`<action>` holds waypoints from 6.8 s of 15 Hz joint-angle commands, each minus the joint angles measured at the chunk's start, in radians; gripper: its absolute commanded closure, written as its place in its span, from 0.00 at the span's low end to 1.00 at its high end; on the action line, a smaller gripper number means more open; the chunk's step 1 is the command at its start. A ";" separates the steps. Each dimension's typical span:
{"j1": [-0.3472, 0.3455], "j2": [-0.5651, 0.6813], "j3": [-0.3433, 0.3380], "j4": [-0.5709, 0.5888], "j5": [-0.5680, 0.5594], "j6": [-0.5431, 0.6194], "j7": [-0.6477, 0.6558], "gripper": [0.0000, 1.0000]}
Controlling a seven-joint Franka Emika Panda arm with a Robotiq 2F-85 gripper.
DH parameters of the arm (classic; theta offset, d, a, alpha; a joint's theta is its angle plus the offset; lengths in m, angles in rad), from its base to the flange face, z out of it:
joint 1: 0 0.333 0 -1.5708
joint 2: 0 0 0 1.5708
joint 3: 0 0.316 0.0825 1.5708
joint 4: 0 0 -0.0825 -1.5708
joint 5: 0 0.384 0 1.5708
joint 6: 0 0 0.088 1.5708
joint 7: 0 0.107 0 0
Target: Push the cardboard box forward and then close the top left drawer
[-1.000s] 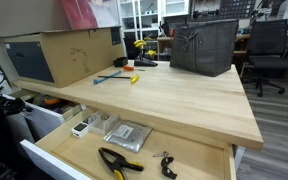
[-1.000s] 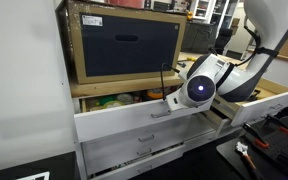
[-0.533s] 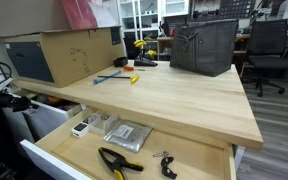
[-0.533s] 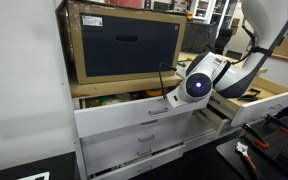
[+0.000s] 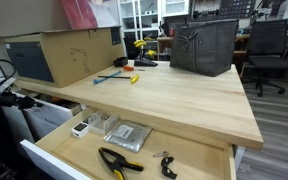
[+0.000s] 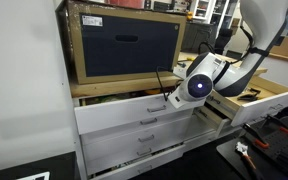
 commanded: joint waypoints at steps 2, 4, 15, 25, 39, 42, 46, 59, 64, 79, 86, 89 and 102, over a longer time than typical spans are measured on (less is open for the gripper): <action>-0.042 0.003 -0.039 0.013 -0.067 -0.045 -0.061 1.00; -0.057 0.002 -0.058 0.008 -0.090 -0.066 -0.064 1.00; -0.107 -0.062 0.007 -0.023 -0.064 -0.016 -0.053 1.00; -0.116 -0.160 0.114 -0.082 0.181 0.248 0.011 1.00; -0.115 -0.424 0.086 -0.203 0.745 0.385 0.228 1.00; -0.113 -0.473 0.065 -0.218 0.828 0.379 0.270 1.00; -0.121 -0.535 0.034 -0.268 0.961 0.392 0.330 1.00; -0.227 -0.727 -0.112 -0.450 1.149 0.384 0.409 0.58; -0.284 -0.802 -0.173 -0.504 1.198 0.389 0.403 0.20; -0.397 -0.921 -0.360 -0.387 1.377 0.320 0.245 0.00; -0.412 -0.951 -0.376 -0.306 1.415 0.307 0.239 0.00; -0.413 -0.947 -0.383 -0.254 1.477 0.245 0.265 0.00; -0.414 -0.936 -0.405 -0.050 1.713 -0.089 0.292 0.00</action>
